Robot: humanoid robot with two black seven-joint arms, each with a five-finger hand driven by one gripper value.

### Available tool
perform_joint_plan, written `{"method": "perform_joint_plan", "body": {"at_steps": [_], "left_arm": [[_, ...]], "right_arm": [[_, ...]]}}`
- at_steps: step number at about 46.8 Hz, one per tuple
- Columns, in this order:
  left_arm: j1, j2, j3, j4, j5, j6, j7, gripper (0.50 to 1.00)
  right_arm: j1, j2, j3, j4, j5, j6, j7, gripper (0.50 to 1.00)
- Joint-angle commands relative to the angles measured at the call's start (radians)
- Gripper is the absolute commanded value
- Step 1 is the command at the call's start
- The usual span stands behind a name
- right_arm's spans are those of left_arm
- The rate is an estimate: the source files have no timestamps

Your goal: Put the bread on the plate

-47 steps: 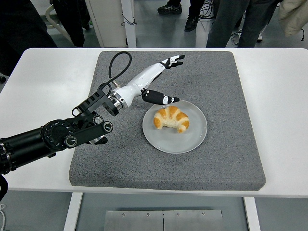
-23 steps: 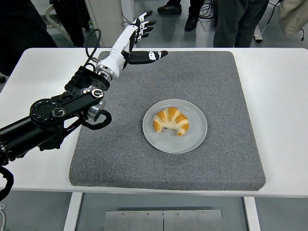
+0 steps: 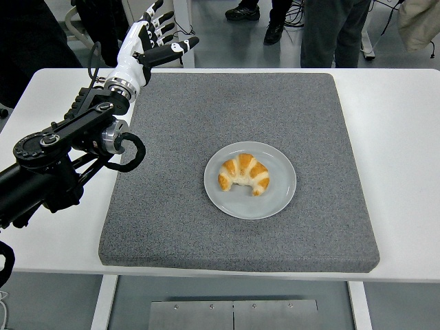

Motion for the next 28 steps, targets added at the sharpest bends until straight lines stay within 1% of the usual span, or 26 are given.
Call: {"method": "perform_joint_plan", "body": {"at_steps": [1, 7, 19, 25, 28], "left_arm": [[0.016, 0.023, -0.001, 0.003, -0.051, -0.048, -0.002, 0.925], [0.039, 0.056, -0.012, 0.012, -0.073, -0.148, -0.009, 0.925], [0.09, 0.057, -0.096, 0.113, -0.073, -0.328, -0.013, 0.925], [0.1, 0.057, -0.102, 0.156, -0.073, -0.375, -0.015, 0.925], [0.111, 0.057, -0.106, 0.162, -0.073, -0.394, -0.025, 0.925]], "right_arm": [[0.0, 0.0, 0.0, 0.001, 0.0, 0.0, 0.0, 1.0], [0.0, 0.0, 0.0, 0.001, 0.0, 0.0, 0.0, 1.0], [0.0, 0.0, 0.0, 0.001, 0.0, 0.0, 0.0, 1.0], [0.0, 0.0, 0.0, 0.001, 0.0, 0.0, 0.0, 1.0], [0.0, 0.0, 0.0, 0.001, 0.0, 0.001, -0.002, 1.0]]}}
